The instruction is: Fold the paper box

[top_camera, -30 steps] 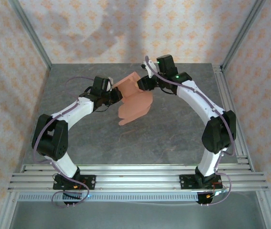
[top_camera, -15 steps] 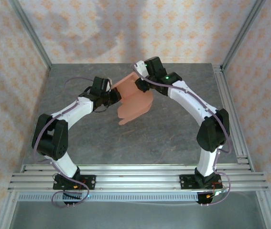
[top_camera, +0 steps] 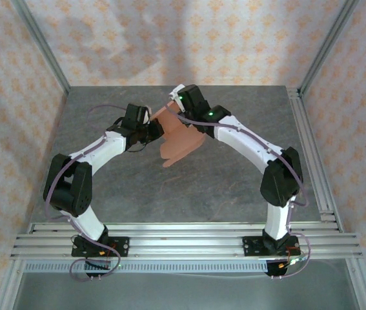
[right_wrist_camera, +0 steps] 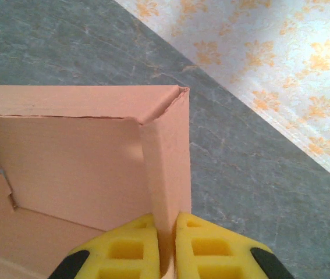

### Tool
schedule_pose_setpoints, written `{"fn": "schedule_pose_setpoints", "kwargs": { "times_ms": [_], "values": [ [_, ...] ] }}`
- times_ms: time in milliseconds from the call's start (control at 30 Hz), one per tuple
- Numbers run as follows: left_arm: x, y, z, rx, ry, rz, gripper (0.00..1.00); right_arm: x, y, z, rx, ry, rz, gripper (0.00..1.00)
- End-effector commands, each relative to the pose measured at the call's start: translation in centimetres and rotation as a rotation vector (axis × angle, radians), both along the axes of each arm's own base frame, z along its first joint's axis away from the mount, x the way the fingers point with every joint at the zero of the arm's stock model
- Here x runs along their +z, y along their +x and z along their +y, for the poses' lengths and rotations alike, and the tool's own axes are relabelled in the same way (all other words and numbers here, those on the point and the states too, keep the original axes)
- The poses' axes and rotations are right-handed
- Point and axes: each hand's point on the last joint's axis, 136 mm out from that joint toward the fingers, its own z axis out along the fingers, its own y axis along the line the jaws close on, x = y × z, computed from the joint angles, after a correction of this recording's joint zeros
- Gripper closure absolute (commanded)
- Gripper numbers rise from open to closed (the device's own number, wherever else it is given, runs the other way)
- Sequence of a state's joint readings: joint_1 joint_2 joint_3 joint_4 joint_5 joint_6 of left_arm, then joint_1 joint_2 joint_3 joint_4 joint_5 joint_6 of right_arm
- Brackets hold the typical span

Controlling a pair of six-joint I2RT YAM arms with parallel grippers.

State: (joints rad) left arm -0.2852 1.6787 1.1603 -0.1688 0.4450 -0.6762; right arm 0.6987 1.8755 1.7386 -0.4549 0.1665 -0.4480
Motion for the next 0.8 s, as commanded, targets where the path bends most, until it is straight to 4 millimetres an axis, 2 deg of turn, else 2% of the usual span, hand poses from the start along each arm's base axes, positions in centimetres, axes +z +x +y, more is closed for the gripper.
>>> {"fn": "schedule_pose_setpoints", "kwargs": {
  "times_ms": [0,100,167,300,533,600,700,733,767],
  "values": [
    [1.2,0.4,-1.3,-0.054,-0.029,-0.046,1.0,-0.7,0.2,1.3,-0.016,-0.05,-0.055,0.89],
    [1.2,0.4,-1.4,-0.056,-0.029,-0.046,1.0,-0.8,0.3,1.4,-0.027,-0.091,-0.082,0.83],
    [1.2,0.4,-1.4,-0.057,-0.027,-0.044,1.0,-0.8,0.4,1.5,-0.031,-0.103,-0.09,0.83],
    [1.3,0.4,-1.4,-0.058,-0.026,-0.045,1.0,-0.9,0.5,1.7,-0.04,-0.128,-0.108,0.92],
    [1.3,0.4,-1.4,-0.06,-0.028,-0.045,1.0,-1.4,0.8,1.9,-0.065,-0.287,-0.193,0.98],
    [1.3,0.4,-1.4,-0.06,-0.027,-0.043,1.0,-1.6,0.9,2.1,-0.069,-0.334,-0.221,0.98],
    [1.3,0.4,-1.4,-0.059,-0.026,-0.044,1.0,-1.8,0.9,2.5,-0.067,-0.349,-0.231,0.88],
    [1.3,0.4,-1.4,-0.059,-0.026,-0.044,1.0,-1.9,0.9,2.5,-0.068,-0.347,-0.231,0.88],
    [1.3,0.4,-1.4,-0.06,-0.026,-0.043,1.0,-1.9,0.9,2.5,-0.069,-0.35,-0.232,0.93]
  ]
}}
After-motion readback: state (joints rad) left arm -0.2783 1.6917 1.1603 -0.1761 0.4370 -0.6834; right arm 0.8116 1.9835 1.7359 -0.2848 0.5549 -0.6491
